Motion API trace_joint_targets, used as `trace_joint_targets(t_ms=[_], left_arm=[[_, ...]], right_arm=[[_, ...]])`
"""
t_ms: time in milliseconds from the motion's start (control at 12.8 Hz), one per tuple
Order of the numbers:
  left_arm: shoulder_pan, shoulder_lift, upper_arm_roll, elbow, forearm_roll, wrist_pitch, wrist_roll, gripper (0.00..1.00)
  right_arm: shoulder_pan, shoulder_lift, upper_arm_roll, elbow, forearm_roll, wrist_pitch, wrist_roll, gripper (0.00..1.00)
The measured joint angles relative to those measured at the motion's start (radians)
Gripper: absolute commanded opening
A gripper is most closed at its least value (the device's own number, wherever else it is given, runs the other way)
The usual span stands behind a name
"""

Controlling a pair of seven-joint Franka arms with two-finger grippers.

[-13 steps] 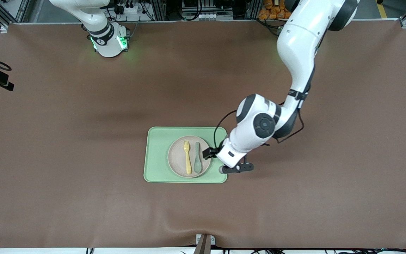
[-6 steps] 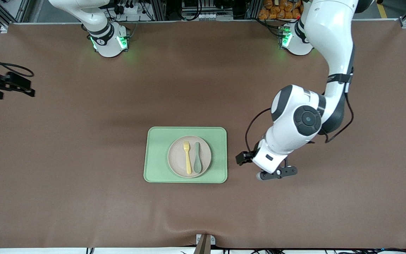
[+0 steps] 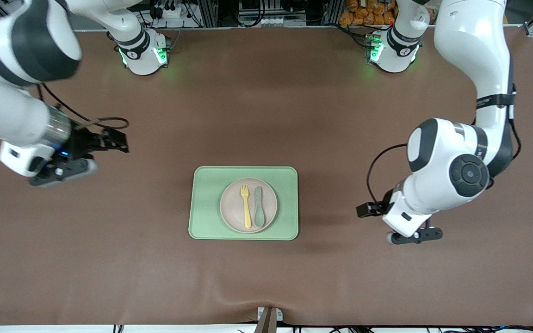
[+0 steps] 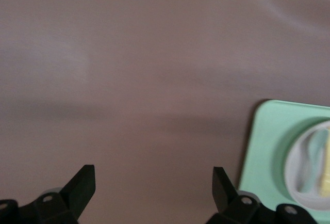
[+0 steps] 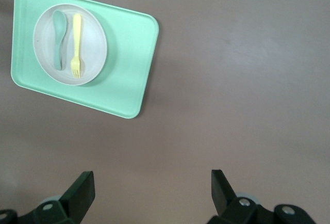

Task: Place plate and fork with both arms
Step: 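Reach the right gripper to the fork while the left gripper withdraws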

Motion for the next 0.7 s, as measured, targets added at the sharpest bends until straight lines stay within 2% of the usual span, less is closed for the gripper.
trace_joint_targets(t_ms=[234, 545, 701], left_arm=[[0.04, -0.026, 0.0, -0.002, 0.076, -0.038, 0.06, 1.0], [0.105, -0.07, 0.001, -0.007, 0.081, -0.067, 0.192, 1.0], [0.124, -0.085, 0.001, -0.01, 0.084, -0.09, 0.237, 1.0]], right_arm=[[0.095, 0.112, 0.002, -0.009, 0.003, 0.12, 0.0, 1.0], [0.207, 0.327, 0.002, -0.017, 0.003, 0.415, 0.011, 1.0], [0.243, 0.408, 0.001, -0.013, 0.003, 0.547, 0.081, 1.0]])
